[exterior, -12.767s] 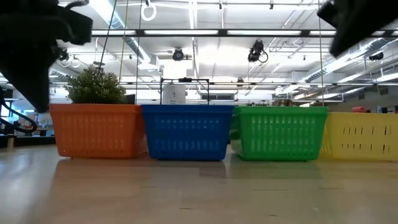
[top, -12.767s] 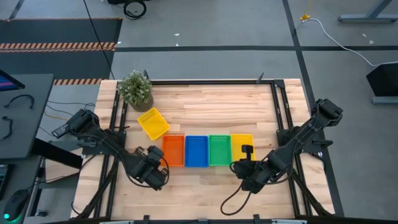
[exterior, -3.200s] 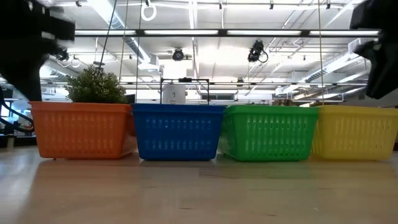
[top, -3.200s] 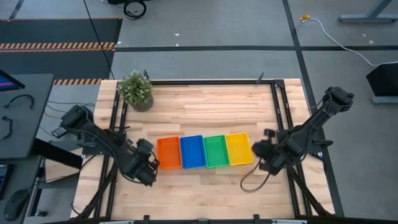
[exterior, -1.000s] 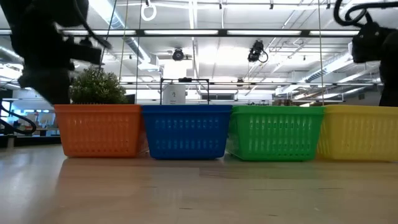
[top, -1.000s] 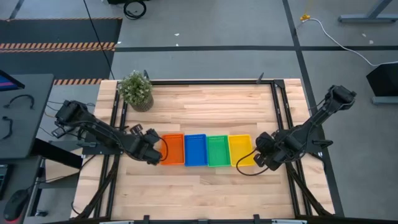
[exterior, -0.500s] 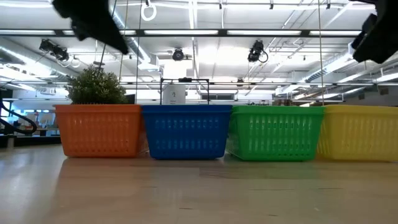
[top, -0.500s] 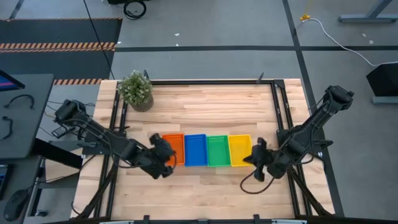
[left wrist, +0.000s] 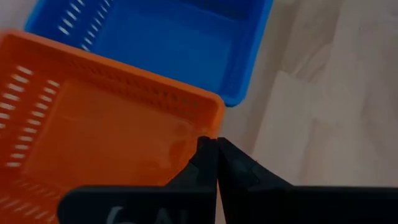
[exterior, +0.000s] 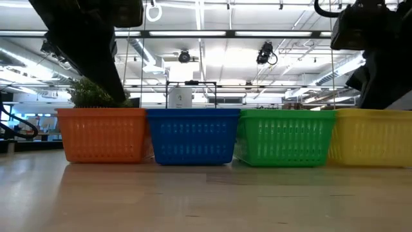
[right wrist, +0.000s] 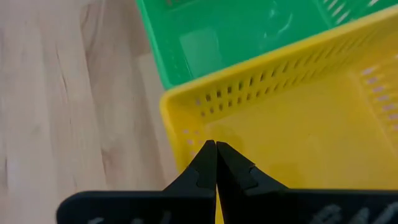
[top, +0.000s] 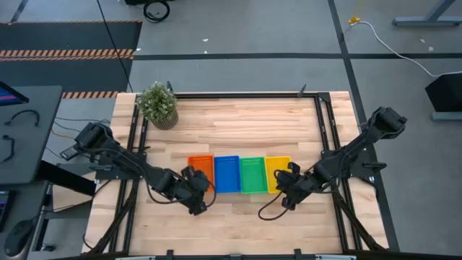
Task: Stack baskets by color
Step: Adjust the bins
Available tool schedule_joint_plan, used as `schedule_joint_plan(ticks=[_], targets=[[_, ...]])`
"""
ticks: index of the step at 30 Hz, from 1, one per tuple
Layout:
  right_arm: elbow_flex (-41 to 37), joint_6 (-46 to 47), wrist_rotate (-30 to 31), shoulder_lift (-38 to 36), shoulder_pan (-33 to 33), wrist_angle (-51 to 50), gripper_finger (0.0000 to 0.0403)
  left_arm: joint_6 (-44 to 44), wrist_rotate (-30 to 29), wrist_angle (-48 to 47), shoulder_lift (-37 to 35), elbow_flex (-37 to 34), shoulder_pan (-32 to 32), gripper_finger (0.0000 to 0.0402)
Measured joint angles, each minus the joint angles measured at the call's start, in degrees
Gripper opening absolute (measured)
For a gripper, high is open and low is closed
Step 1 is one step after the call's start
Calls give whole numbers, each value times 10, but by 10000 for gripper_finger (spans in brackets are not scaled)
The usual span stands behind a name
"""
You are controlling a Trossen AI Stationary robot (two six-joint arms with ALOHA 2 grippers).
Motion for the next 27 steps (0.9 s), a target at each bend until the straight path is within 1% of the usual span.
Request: schedule_joint_plan(ticks=[4,8,9,12,14,18,22,27], targets=[[0,-5,-5,-6,-3,2,4,0,23,4,0,0,0,6],[0,-20,-6,-7,3,18,4,2,23,3,0,0,-1,6],[0,-24,-6,-7,4,22,4,4,19,-1,0,0,1,6],[0,-26,-3,-7,4,24,4,2,-23,-8,0,0,7,6],[0,-26,-1,-7,4,23,4,2,-25,-9,0,0,16,5],[0,-26,3,-7,-1,21,4,11,24,-9,19,0,33,4],[0,-26,0,-6,-4,21,4,16,65,5,39,0,34,5],[0,-27,-3,-6,-4,24,4,17,68,6,43,0,24,4]])
